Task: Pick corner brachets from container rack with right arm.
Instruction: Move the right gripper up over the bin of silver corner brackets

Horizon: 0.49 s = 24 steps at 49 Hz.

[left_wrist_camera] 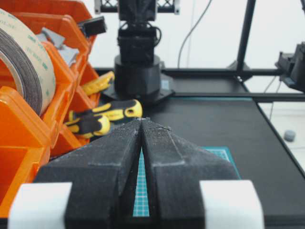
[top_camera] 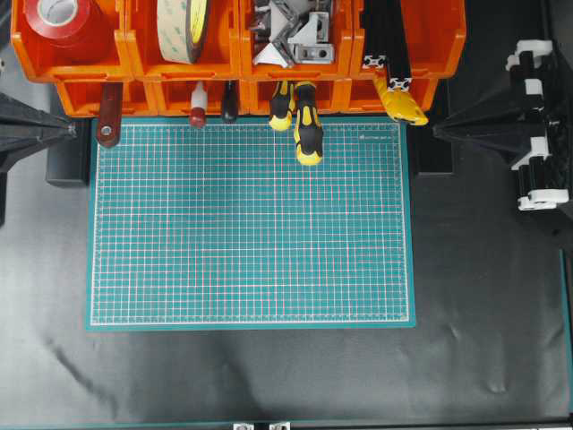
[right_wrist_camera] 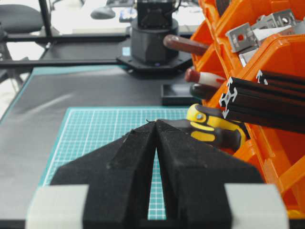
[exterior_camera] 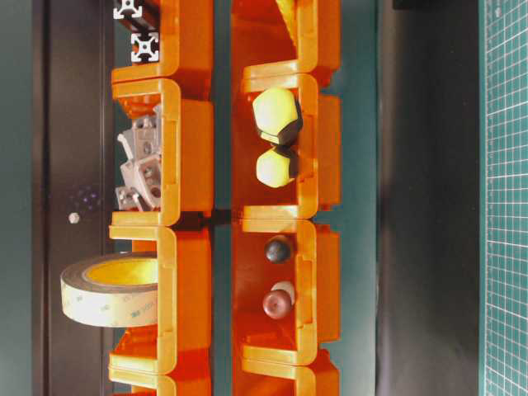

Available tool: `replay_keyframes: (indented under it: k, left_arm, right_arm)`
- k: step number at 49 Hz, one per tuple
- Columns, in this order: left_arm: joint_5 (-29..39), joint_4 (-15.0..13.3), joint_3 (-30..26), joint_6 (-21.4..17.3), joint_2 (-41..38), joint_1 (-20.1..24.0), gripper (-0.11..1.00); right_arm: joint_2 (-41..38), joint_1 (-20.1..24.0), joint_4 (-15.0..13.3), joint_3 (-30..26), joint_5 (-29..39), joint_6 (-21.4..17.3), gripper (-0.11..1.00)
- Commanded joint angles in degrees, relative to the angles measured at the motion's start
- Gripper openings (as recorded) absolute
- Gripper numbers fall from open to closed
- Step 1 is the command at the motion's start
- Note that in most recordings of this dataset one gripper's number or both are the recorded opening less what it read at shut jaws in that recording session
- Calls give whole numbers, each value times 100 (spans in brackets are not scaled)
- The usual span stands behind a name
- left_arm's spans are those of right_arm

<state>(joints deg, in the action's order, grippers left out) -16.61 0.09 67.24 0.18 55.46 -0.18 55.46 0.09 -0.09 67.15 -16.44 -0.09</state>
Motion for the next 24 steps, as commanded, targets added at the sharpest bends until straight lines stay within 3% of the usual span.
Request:
replay_keyframes:
  k: [1,6,13,19,24]
  left_arm:
    - [88,193,-325,158,-26,-18,6]
    - [589,193,-642,299,-53,-26,0]
    - [1661,211,-1125,352,-79,-70,0]
    - [2312,211,-1468,308,-62,-62,0]
    - [2549,211,-1608,299,-44,-70,0]
  right_arm:
    - [-9,9,44,-193,-62,-88,1]
    - [114,18,272,-448,360,-325,1]
    - [229,18,281,-976,1415,-686,1]
    - [97,18,237,-1802,2681,-677,1]
    - [-211,-44,35,-2654,3902,-668,1]
